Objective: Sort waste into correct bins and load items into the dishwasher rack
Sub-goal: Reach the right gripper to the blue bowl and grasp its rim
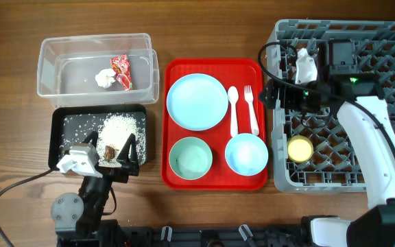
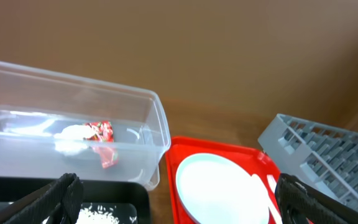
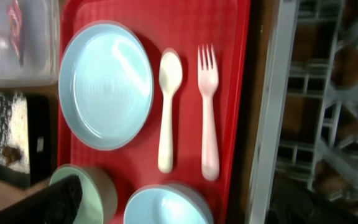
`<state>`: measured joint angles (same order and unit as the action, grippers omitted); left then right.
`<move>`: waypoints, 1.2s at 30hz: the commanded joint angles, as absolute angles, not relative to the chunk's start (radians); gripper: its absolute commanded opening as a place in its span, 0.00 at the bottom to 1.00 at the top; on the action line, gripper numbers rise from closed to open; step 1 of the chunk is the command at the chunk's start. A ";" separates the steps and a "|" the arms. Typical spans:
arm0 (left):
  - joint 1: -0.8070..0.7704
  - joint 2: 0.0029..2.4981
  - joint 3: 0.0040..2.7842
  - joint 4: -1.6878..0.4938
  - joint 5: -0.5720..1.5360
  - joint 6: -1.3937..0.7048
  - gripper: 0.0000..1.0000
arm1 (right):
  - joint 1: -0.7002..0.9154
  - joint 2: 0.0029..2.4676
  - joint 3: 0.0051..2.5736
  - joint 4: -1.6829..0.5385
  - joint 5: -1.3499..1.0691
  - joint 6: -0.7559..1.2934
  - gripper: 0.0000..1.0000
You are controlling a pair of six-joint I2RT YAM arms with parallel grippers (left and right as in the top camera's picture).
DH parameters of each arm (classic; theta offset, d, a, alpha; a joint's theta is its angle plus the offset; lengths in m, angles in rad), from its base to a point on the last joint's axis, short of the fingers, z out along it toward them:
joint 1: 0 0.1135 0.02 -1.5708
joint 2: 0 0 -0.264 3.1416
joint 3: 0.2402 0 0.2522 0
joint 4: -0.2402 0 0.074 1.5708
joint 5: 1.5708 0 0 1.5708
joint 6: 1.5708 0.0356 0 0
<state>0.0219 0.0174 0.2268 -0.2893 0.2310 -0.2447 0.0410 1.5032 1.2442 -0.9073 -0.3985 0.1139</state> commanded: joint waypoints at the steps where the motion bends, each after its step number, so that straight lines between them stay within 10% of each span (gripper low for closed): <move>1: 0.030 0.003 0.153 -0.237 0.247 -0.243 1.00 | 0.040 1.540 1.242 -0.833 -0.392 0.108 1.00; 27: 0.030 0.003 0.006 -0.053 0.236 -0.242 1.00 | 0.045 1.554 1.242 -0.733 -0.545 0.353 0.99; 36: 0.030 0.003 0.006 -0.053 0.235 -0.242 1.00 | 0.430 1.554 1.242 -0.828 -0.377 0.277 0.93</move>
